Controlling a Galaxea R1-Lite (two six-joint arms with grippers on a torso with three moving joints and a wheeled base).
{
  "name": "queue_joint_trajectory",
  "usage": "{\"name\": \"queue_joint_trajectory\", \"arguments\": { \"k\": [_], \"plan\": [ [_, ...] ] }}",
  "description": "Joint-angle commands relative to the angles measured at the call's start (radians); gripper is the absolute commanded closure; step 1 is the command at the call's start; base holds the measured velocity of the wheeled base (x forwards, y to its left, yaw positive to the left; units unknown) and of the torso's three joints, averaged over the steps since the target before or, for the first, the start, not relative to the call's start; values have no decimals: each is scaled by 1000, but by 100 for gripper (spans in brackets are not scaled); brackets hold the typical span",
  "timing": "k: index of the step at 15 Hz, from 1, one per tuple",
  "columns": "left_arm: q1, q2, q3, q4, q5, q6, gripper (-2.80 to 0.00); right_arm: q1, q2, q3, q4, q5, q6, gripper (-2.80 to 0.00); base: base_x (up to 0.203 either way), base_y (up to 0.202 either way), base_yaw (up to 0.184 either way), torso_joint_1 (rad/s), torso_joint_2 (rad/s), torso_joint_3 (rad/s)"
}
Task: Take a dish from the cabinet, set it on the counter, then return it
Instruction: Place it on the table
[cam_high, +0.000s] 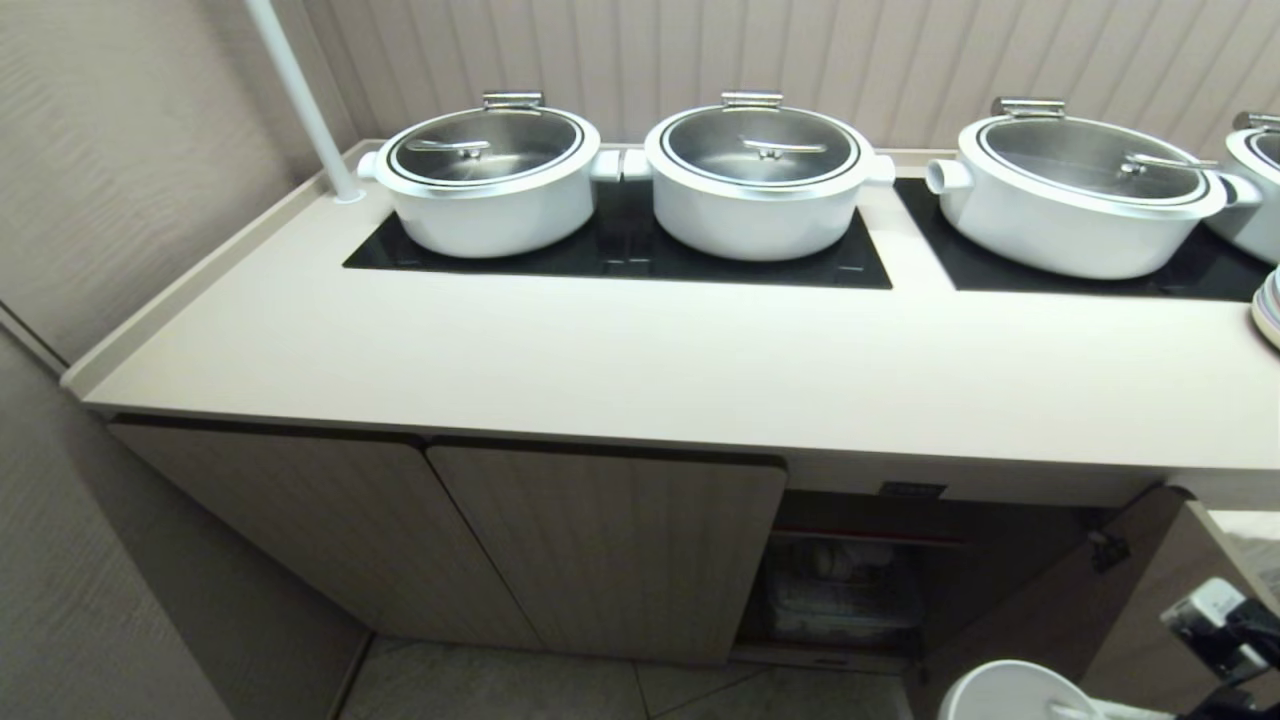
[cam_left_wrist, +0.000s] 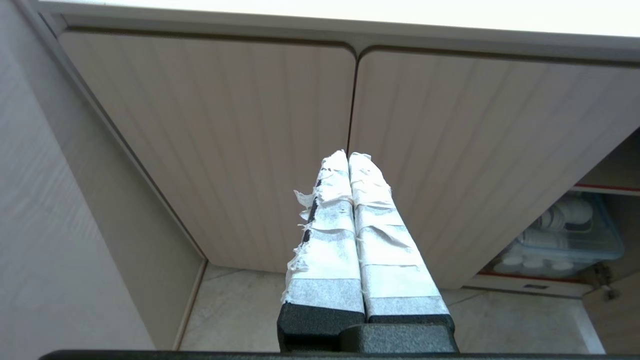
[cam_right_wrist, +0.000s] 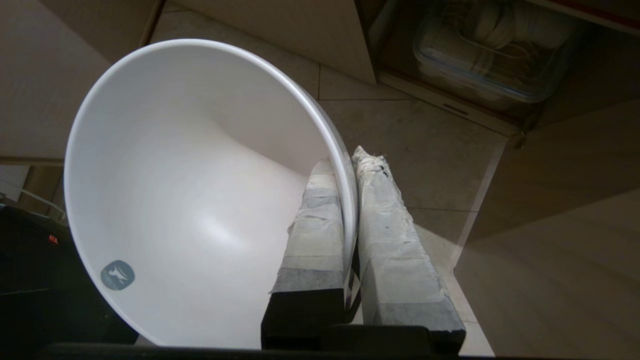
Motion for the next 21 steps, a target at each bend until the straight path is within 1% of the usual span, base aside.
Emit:
{"name": "queue_joint_trajectory", "arguments": {
  "k": [1,12,21],
  "plan": [
    [0,0,0,0,1,-1,0,-1,0,0,-3,1,0,0,0,0,0,145,-315,-176],
    [0,0,1,0,1,-1,0,-1,-2,0,-4,0,-1,0,0,0,0,150,-309,-161],
    [0,0,0,0,1,-1,0,1,-5,2,-1,0,0,0,0,0,0,92,-176,-93]
  ]
}}
